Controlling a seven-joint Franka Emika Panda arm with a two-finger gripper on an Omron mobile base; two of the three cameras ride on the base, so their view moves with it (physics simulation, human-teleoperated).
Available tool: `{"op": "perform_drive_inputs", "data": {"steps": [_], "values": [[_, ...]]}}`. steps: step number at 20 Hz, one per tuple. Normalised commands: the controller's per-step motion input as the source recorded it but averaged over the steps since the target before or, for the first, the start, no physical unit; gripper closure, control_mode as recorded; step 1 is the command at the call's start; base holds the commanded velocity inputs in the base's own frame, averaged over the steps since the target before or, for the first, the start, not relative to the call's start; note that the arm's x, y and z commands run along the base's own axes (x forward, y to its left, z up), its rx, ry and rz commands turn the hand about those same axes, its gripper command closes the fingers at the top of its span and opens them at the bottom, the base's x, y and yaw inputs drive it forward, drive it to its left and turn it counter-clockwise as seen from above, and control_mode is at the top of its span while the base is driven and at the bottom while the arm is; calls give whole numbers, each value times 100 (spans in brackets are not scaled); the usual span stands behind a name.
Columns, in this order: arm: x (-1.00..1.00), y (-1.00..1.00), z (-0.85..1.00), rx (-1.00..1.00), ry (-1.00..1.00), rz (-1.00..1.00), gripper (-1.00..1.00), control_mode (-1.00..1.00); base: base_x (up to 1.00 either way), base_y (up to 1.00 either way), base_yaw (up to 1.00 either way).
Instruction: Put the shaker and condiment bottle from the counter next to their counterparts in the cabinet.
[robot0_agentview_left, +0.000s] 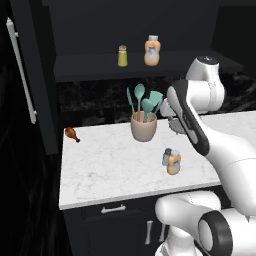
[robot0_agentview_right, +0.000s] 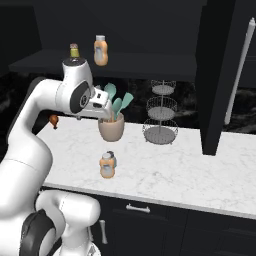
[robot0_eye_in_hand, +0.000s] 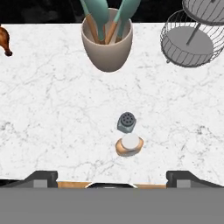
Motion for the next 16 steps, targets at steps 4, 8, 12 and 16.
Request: {"op": "perform_drive_inputs", "data": {"steps": [4,8,12,16], "values": [[-23,-22,-31,0,1,0,-100,-100,0,0,0],[-16,-15,-24,0,0,3,-100,-100,0,0,0],[-36,-20,-33,0,-10,9,-100,-100,0,0,0],[-11,-21,-19,0,-5,15,-100,-100,0,0,0]]}}
